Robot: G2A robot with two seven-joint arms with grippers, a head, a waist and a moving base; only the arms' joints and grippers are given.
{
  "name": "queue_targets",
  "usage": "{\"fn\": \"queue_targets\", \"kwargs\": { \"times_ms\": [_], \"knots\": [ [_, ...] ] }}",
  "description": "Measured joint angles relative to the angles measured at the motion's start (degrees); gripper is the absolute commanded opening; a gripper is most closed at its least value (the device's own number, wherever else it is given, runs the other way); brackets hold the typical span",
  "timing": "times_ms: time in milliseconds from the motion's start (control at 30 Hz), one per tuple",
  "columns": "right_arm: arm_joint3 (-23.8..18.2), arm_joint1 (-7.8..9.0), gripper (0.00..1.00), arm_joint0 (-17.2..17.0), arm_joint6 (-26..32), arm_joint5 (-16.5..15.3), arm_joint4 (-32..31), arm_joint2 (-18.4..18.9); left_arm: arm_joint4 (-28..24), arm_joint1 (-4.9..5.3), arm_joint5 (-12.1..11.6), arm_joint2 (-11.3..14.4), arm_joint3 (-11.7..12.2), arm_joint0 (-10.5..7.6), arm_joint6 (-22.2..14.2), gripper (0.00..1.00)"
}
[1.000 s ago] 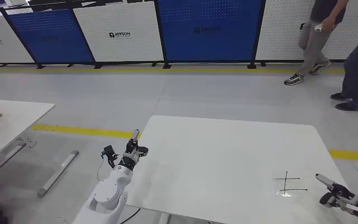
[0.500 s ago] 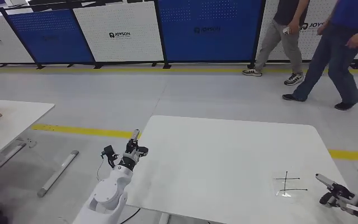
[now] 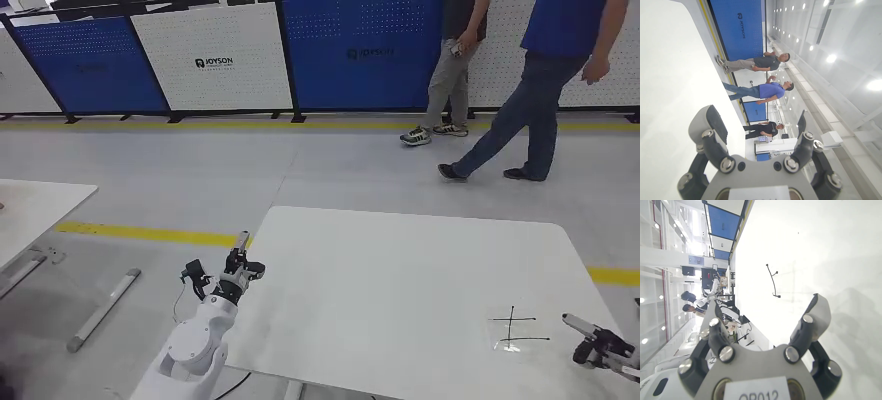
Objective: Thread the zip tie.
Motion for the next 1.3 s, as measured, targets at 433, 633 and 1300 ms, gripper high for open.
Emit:
{"fn": "queue_targets", "kwargs": {
  "times_ms": [433,633,1300],
  "knots": [
    [-1.66,0.07,1.00,0.00,-2.11,-1.35,-2.15,-2.96,0.00,0.00,0.00,0.00,0.00,0.00,0.00,1.00],
    [-0.20,0.32,0.47,1.33,-3.23,-1.13,-3.30,-4.95,0.00,0.00,0.00,0.00,0.00,0.00,0.00,1.00],
    [3.10,1.37,0.29,2.90,-3.96,-0.63,-5.14,-8.16,0.00,0.00,0.00,0.00,0.00,0.00,0.00,1.00]
  ]
}}
